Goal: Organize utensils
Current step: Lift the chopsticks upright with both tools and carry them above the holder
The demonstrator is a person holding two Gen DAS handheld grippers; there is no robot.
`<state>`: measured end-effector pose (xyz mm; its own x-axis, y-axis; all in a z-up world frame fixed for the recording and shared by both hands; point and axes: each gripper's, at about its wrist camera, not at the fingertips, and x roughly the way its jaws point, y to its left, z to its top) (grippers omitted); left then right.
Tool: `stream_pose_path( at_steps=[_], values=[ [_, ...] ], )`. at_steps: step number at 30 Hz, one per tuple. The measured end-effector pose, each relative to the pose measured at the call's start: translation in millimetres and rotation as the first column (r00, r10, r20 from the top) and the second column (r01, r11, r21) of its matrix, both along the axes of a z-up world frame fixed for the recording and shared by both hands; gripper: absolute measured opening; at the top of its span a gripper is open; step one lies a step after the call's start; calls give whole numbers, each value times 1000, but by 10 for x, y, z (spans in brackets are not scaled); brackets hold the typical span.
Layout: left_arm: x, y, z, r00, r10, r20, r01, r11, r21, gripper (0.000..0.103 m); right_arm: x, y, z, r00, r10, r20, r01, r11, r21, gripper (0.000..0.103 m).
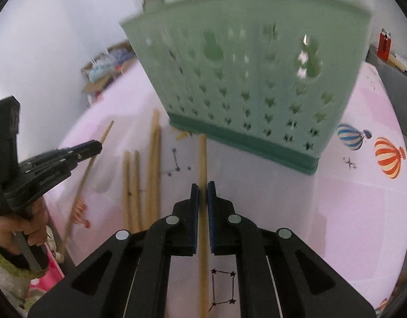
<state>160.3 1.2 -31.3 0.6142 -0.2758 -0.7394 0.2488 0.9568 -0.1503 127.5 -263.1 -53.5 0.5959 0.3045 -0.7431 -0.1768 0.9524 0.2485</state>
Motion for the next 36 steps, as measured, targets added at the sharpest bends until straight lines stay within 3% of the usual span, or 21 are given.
stream_pose_path(
  at_steps=[7,13,25,30,36],
  values=[
    [-211,211,454,995,3,100,12,989,-145,5,-238,-156,349,992,-23,125,8,993,121,7],
    [-323,316,702,989,-5,151,39,973,-228,5,-374,-293,621,977,-41,207,3,983,182,7],
    [-481,336,1184,965,-20,261,101,949,-300,4,-490,-451,806,959,-88,269,16,966,259,7],
    [-510,203,1486,934,-40,356,162,933,-322,4,-566,-594,852,949,-122,291,34,957,289,7],
    [-507,-36,1832,883,-57,466,253,894,-370,4,-612,-758,887,941,-160,298,61,947,314,7]
  ],
)
